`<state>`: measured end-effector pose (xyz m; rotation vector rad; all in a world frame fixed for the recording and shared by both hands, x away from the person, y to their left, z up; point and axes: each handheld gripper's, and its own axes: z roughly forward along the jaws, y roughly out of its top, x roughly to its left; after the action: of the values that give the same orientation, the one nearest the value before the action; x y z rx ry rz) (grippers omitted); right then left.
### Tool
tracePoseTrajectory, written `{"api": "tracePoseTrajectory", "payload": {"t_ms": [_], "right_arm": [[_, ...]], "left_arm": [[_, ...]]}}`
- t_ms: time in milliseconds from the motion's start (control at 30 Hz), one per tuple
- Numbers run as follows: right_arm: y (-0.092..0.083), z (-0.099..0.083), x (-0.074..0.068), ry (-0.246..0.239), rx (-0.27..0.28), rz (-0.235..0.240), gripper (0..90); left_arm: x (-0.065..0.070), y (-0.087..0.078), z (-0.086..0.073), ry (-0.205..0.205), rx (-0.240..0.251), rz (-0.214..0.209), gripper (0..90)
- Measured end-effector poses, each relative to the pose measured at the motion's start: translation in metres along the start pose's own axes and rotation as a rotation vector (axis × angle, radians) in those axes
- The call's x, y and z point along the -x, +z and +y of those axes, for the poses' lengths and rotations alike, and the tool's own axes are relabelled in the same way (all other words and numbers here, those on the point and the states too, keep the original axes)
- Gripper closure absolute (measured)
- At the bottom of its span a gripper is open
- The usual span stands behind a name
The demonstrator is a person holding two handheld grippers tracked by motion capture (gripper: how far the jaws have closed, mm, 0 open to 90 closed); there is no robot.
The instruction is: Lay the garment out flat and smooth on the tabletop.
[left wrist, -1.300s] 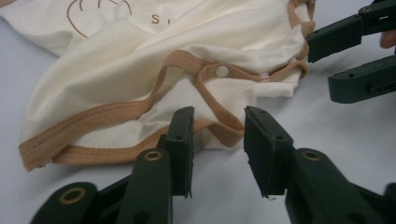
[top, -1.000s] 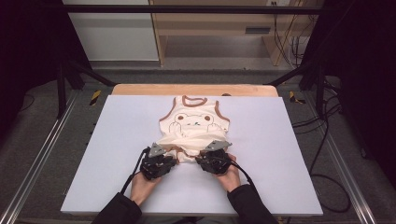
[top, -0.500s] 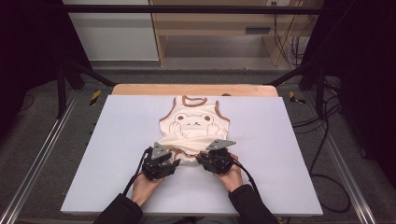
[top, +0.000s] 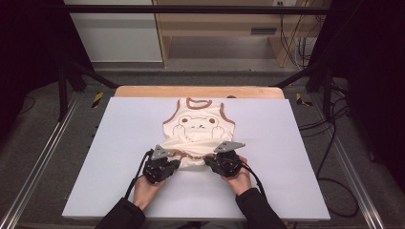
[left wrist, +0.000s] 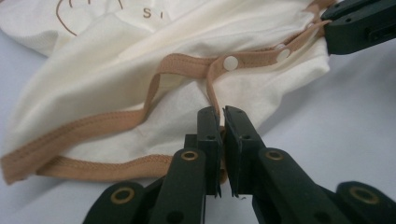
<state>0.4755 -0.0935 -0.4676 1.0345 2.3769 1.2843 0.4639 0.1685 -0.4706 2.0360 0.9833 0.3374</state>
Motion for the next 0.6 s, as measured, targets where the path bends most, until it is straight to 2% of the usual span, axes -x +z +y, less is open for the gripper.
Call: {"api": "tracePoseTrajectory", "payload": {"t_ms": [167,233,300,367,433,467,533,600], "right_arm": [[-0.021,0.01,-0.004,-0.001,0.001,0.042,83.9],[-0.026,0.015,-0.005,0.0,-0.007,0.063,83.9],[-0.027,0.018,-0.006,0.006,-0.007,0.068,82.2],[-0.019,0.016,-0.005,0.009,-0.015,0.039,80.2],[-0.007,0.01,-0.002,0.014,-0.037,-0.004,73.4],[-0.001,0.005,0.0,0.018,-0.054,-0.016,73.5],[0.004,-0.001,0.002,0.029,-0.062,-0.023,72.1],[-0.001,-0.004,0.002,0.029,-0.052,-0.013,70.5]], "left_arm": [[0.0,-0.029,0.004,-0.007,0.038,-0.057,85.3],[0.0,-0.039,0.004,-0.01,0.033,-0.079,85.3],[-0.001,-0.044,0.0,-0.015,0.026,-0.084,85.3],[-0.001,-0.042,-0.005,-0.025,0.002,-0.09,85.2],[-0.002,-0.036,-0.012,-0.022,-0.027,-0.075,85.1],[-0.003,-0.032,-0.014,-0.024,-0.035,-0.067,85.0],[-0.006,-0.026,-0.017,-0.035,-0.04,-0.058,84.9],[-0.009,-0.023,-0.018,-0.042,-0.044,-0.05,84.9]]}}
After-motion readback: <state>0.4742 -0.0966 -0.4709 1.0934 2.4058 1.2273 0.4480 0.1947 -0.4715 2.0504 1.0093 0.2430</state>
